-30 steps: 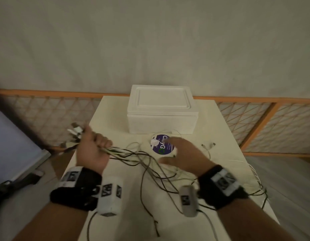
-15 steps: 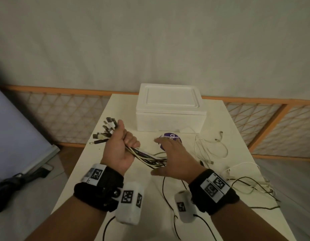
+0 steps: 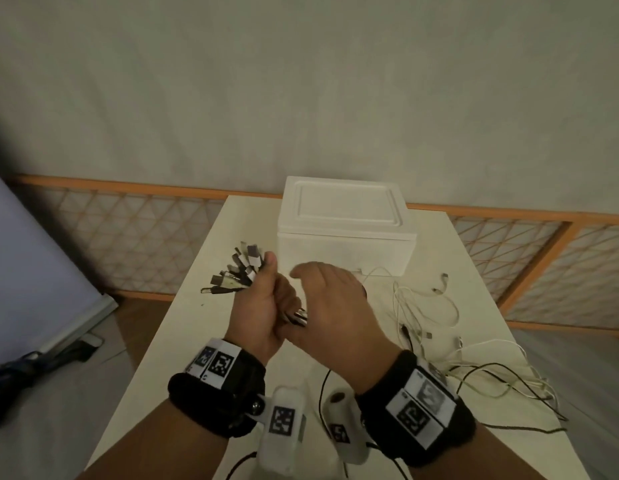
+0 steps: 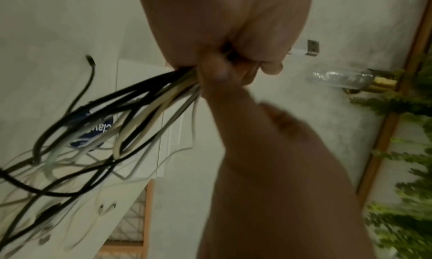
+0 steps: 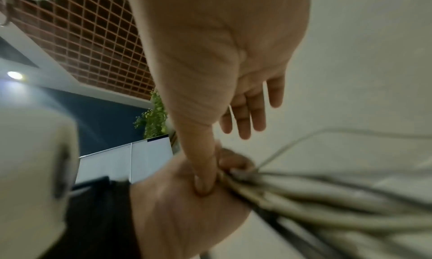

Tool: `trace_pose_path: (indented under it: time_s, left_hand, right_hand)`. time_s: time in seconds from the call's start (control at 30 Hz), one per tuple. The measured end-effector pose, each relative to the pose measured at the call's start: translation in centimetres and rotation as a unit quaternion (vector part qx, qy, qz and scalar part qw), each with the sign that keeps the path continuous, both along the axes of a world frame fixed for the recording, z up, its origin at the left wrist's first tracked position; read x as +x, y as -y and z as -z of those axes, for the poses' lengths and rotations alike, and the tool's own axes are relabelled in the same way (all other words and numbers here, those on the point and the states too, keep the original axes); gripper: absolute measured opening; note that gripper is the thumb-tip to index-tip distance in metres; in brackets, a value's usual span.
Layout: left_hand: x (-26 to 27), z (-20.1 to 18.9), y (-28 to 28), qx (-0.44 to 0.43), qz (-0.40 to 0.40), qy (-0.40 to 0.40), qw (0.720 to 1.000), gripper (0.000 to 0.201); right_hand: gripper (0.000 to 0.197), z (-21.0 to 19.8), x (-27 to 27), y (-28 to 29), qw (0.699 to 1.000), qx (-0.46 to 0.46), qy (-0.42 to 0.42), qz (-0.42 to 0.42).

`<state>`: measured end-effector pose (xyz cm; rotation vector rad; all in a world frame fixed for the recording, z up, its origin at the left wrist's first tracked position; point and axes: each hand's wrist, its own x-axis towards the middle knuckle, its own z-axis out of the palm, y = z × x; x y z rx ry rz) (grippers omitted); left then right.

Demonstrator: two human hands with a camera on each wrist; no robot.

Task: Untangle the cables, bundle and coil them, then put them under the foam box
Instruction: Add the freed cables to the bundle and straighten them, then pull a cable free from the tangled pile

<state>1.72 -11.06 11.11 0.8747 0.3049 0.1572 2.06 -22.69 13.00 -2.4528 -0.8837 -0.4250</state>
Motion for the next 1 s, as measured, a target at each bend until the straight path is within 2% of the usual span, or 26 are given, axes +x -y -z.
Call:
trace_pose_path:
  time_s: [0.07, 0.1, 0.2, 0.23, 0.3, 0.37, 0.43, 0.5, 0.57, 0.6, 0.63, 0.7, 0.73, 0.77, 0.8, 0.87, 0.93, 0.97, 1.0]
  left_hand:
    - [-0.2, -0.2, 0.0, 0.012, 0.02, 0.016, 1.0, 0.057]
    - [0.0, -0.4, -0.4, -0.003, 0.02, 0.044, 0.999, 0.052]
    - [0.8, -0.8, -3.1, -0.054, -0.025, 0.099, 0.993, 0.038]
    - [1.1, -0.9, -4.3, -0.063, -0.047, 0.099, 0.992, 0.039]
    - [1.5, -0.9, -6.6, -0.083, -0.078, 0.081, 0.99, 0.043]
    - [2.0, 0.0, -8.5, -0.102, -0.089, 0.035, 0.99, 0.046]
    - [2.2, 2.3, -9.7, -0.074, -0.086, -0.045, 0.993, 0.044]
    - [1.6, 5.6, -10.6, -0.026, -0.056, -0.132, 0.989, 0.033]
    - [0.2, 8.1, -10.7, 0.051, 0.048, -0.218, 0.973, 0.035]
    - [-0.6, 8.5, -10.6, 0.116, 0.113, -0.265, 0.951, 0.042]
    - [-1.3, 8.6, -10.5, 0.191, 0.173, -0.308, 0.916, 0.048]
    - [-1.9, 7.4, -10.5, 0.355, 0.241, -0.36, 0.829, 0.058]
    - [-1.8, 6.6, -10.9, 0.43, 0.239, -0.362, 0.792, 0.061]
    - [-1.4, 5.4, -11.5, 0.489, 0.213, -0.353, 0.769, 0.065]
    - [-1.0, 4.3, -12.2, 0.53, 0.164, -0.342, 0.759, 0.068]
    - [-0.1, 2.1, -13.9, 0.56, 0.049, -0.312, 0.766, 0.066]
    - [0.2, 0.0, -15.0, 0.608, -0.033, -0.28, 0.742, 0.05]
    - [0.4, -0.9, -15.1, 0.617, -0.069, -0.263, 0.739, 0.049]
    - [0.6, -1.9, -14.5, 0.613, -0.097, -0.233, 0.749, 0.054]
  right_hand:
    - [0.06, 0.6, 0.5, -0.4, 0.979, 0.052, -0.186, -0.07]
    - [0.057, 1.1, 1.0, -0.2, 0.964, 0.033, -0.25, -0.084]
    - [0.032, 3.8, 2.1, 1.8, 0.952, -0.144, -0.26, -0.081]
    - [0.023, 5.1, 2.3, 2.8, 0.944, -0.162, -0.281, -0.067]
    - [0.009, 7.7, 2.7, 5.0, 0.922, -0.112, -0.37, -0.03]
    - [0.003, 8.9, 3.1, 7.2, 0.911, -0.066, -0.406, 0.004]
    - [0.007, 8.8, 3.6, 8.8, 0.917, -0.066, -0.392, 0.03]
    - [0.014, 7.6, 4.6, 9.7, 0.938, -0.069, -0.335, 0.053]
    - [0.018, 5.8, 5.9, 10.0, 0.958, -0.063, -0.275, 0.062]
    - [0.018, 4.7, 6.5, 10.1, 0.963, -0.067, -0.254, 0.062]
    - [0.02, 3.7, 6.8, 10.0, 0.967, -0.076, -0.235, 0.06]
    - [0.021, 1.8, 7.2, 9.7, 0.973, -0.106, -0.198, 0.057]
    - [0.018, 1.0, 7.4, 9.5, 0.975, -0.118, -0.18, 0.057]
    - [0.015, 0.3, 7.5, 9.4, 0.977, -0.123, -0.164, 0.055]
    - [0.015, -0.3, 7.8, 9.4, 0.979, -0.123, -0.155, 0.055]
    - [0.014, -1.6, 8.3, 9.8, 0.98, -0.124, -0.141, 0.066]
    - [0.015, -2.6, 8.7, 10.3, 0.981, -0.131, -0.121, 0.08]
    - [0.016, -3.1, 8.8, 10.5, 0.981, -0.138, -0.111, 0.084]
    - [0.017, -3.6, 8.9, 10.6, 0.98, -0.148, -0.101, 0.083]
